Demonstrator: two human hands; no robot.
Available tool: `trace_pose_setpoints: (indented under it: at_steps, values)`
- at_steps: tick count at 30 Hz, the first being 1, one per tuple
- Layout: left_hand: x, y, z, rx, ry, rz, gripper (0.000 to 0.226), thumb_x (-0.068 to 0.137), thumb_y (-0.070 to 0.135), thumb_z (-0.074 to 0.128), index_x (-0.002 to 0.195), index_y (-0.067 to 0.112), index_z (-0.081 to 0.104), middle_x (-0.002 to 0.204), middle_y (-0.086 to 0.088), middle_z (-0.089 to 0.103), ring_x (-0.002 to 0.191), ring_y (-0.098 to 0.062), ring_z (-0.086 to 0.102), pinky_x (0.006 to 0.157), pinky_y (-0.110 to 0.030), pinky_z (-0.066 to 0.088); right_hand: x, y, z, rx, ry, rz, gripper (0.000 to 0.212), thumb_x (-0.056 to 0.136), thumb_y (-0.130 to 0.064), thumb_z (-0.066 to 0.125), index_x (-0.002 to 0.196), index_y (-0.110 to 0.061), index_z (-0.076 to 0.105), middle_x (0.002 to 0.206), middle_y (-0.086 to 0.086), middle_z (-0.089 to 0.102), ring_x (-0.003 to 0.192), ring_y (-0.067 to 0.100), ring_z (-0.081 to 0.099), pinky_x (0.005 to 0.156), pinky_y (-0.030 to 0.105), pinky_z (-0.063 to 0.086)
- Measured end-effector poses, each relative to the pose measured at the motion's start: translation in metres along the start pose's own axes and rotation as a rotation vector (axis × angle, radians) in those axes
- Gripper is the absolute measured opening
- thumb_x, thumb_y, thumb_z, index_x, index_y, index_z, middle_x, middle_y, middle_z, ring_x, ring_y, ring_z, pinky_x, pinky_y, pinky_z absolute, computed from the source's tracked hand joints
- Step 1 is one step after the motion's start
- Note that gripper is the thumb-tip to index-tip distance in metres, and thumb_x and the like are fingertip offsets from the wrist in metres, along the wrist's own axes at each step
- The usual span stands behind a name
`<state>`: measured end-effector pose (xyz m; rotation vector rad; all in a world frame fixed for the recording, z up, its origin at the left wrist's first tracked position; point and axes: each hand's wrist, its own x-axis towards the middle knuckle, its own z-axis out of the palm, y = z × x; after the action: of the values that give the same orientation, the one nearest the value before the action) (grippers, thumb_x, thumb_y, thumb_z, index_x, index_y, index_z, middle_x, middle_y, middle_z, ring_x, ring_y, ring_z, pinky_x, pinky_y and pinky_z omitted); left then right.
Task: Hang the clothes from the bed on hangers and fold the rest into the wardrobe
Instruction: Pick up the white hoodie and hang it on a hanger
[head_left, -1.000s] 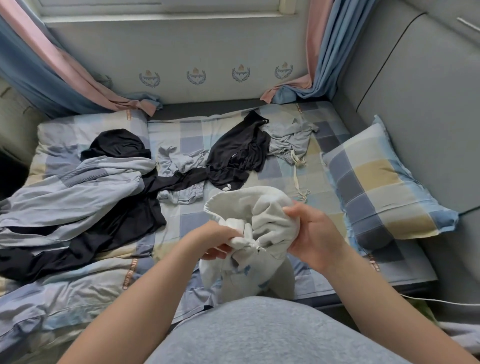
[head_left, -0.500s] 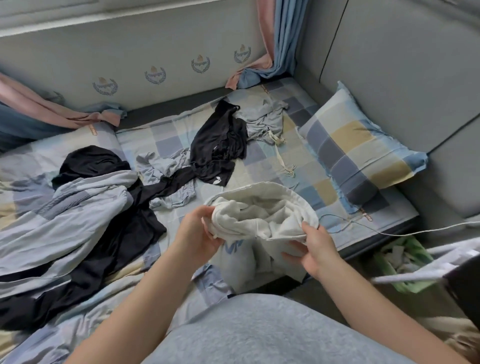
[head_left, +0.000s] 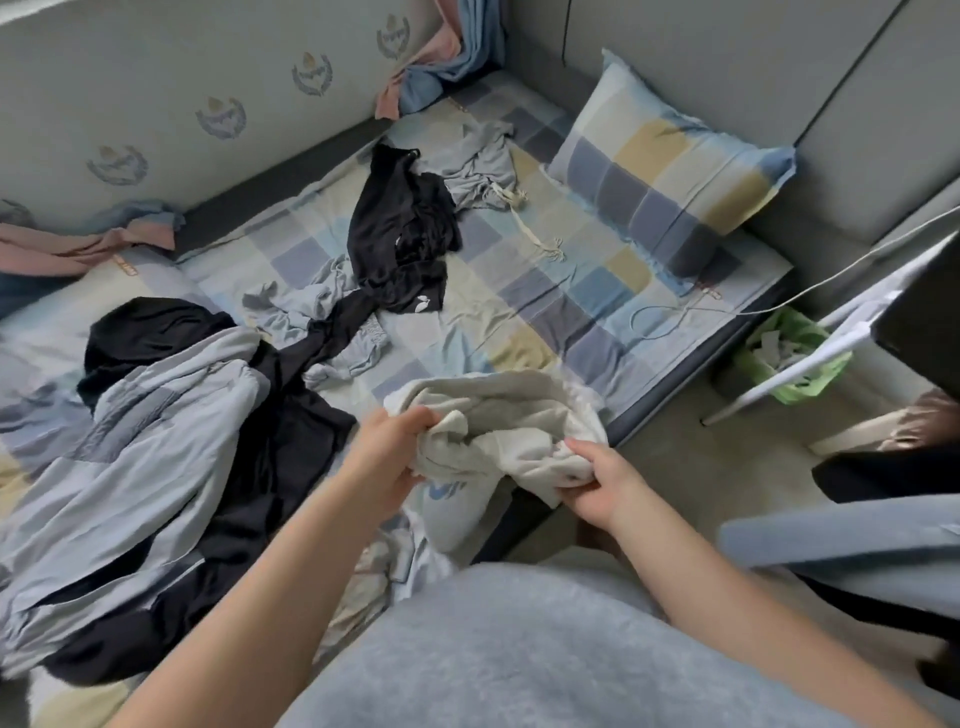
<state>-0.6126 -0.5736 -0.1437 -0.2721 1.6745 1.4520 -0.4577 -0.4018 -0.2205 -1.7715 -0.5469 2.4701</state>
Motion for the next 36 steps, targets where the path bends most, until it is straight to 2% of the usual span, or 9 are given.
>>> trace_pose_setpoints:
  at_steps: [4, 10, 15, 17, 19, 26, 29, 32, 36]
  values:
    - [0.024, -0.047, -0.004, 0.091, 0.060, -0.135, 0.028, 0.092, 0.013, 0.062, 0.119, 0.004, 0.063, 0.097, -0.019, 0.070, 0.079, -0.028, 0.070, 0.062, -0.034, 0.057, -0.037, 0.009, -0.046, 0.137, 0.038, -0.103, 0.033, 0.099, -0.013, 0.053, 0.129, -0.001, 0.058, 0.122, 0.026, 0.066, 0.110, 0.042, 0.063, 0.100, 0.053, 0.049]
    - [0.029, -0.079, 0.049, 0.195, -0.004, -0.128, 0.008, 0.090, -0.001, 0.060, 0.097, -0.001, 0.058, 0.075, -0.013, 0.059, 0.062, -0.020, 0.059, 0.051, -0.026, 0.049, -0.100, 0.030, -0.117, 0.315, 0.168, -0.238, 0.033, 0.099, -0.017, 0.054, 0.123, 0.003, 0.061, 0.119, 0.026, 0.068, 0.113, 0.043, 0.063, 0.098, 0.054, 0.048]
    - [-0.002, -0.094, 0.136, 0.090, -0.334, -0.374, 0.020, 0.089, -0.002, 0.039, 0.094, -0.001, 0.059, 0.077, -0.015, 0.061, 0.068, -0.027, 0.062, 0.081, -0.039, 0.053, -0.159, 0.046, -0.200, 0.547, 0.307, -0.397, 0.034, 0.100, -0.021, 0.055, 0.125, -0.001, 0.062, 0.120, 0.020, 0.070, 0.111, 0.037, 0.067, 0.096, 0.051, 0.052]
    - [-0.026, -0.107, 0.175, 0.219, -0.473, -0.396, 0.027, 0.088, 0.007, 0.045, 0.104, -0.002, 0.065, 0.090, -0.019, 0.073, 0.083, -0.034, 0.073, 0.086, -0.044, 0.058, -0.183, 0.057, -0.234, 0.623, 0.336, -0.445, 0.032, 0.101, -0.025, 0.053, 0.121, -0.004, 0.065, 0.113, 0.016, 0.074, 0.100, 0.032, 0.073, 0.083, 0.045, 0.056]
    - [-0.058, -0.123, 0.216, 0.369, -0.646, -0.392, 0.035, 0.086, 0.018, 0.063, 0.117, 0.002, 0.067, 0.111, -0.021, 0.073, 0.104, -0.037, 0.070, 0.098, -0.048, 0.053, -0.208, 0.070, -0.271, 0.689, 0.372, -0.501, 0.034, 0.101, -0.028, 0.053, 0.122, -0.005, 0.066, 0.115, 0.016, 0.073, 0.105, 0.033, 0.071, 0.091, 0.048, 0.054]
    - [-0.179, -0.195, 0.347, 0.696, -1.051, 0.022, 0.041, 0.082, 0.038, 0.077, 0.112, 0.009, 0.072, 0.103, -0.012, 0.077, 0.096, -0.027, 0.075, 0.073, -0.036, 0.061, -0.308, 0.107, -0.411, 0.731, 0.642, -0.711, 0.040, 0.097, -0.033, 0.060, 0.122, -0.002, 0.067, 0.115, 0.018, 0.072, 0.109, 0.033, 0.069, 0.103, 0.049, 0.049]
    - [-0.231, -0.224, 0.402, 0.757, -1.131, 0.242, 0.051, 0.074, 0.052, 0.074, 0.111, 0.018, 0.071, 0.102, -0.005, 0.077, 0.098, -0.025, 0.074, 0.086, -0.044, 0.059, -0.349, 0.115, -0.464, 0.624, 0.803, -0.793, 0.033, 0.096, -0.034, 0.062, 0.109, -0.006, 0.073, 0.106, 0.019, 0.075, 0.098, 0.031, 0.073, 0.090, 0.043, 0.057]
    - [-0.283, -0.247, 0.457, 0.771, -1.213, 0.379, 0.029, 0.089, 0.045, 0.070, 0.107, 0.022, 0.072, 0.097, 0.000, 0.078, 0.096, -0.022, 0.074, 0.088, -0.043, 0.059, -0.397, 0.114, -0.502, 0.509, 0.945, -0.916, 0.025, 0.091, -0.035, 0.066, 0.095, -0.013, 0.076, 0.099, 0.021, 0.074, 0.089, 0.031, 0.073, 0.077, 0.040, 0.053]
    - [-0.363, -0.247, 0.533, 0.744, -1.340, 0.517, 0.029, 0.090, 0.045, 0.068, 0.106, 0.021, 0.072, 0.098, 0.000, 0.078, 0.096, -0.020, 0.074, 0.091, -0.047, 0.058, -0.474, 0.096, -0.543, 0.297, 1.158, -1.057, 0.051, 0.072, -0.047, 0.068, 0.090, 0.001, 0.065, 0.076, 0.019, 0.064, 0.069, 0.025, 0.060, 0.065, 0.034, 0.045]
